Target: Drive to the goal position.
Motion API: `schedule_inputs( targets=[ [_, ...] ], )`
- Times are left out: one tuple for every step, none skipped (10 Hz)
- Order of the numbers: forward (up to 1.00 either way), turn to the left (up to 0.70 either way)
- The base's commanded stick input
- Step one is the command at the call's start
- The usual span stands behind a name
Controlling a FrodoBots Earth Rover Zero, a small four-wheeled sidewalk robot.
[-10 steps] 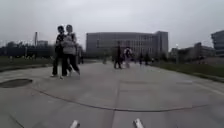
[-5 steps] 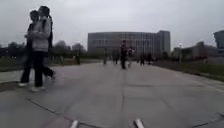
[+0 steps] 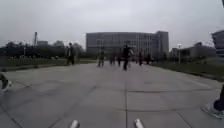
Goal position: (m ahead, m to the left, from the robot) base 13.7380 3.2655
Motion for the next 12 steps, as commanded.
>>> schedule_inputs(
  targets=[
    [0.85, -0.19],
    [0.85, -0.06],
    [0.85, -0.03],
    [0.85, -0.03],
    [0.85, -0.03],
    [0.85, -0.03],
    [0.85, -0.03],
    [0.85, -0.03],
    [0.85, -0.03],
    [0.85, -0.03],
    [0.85, -0.03],
    [0.85, -0.03]
  ],
)
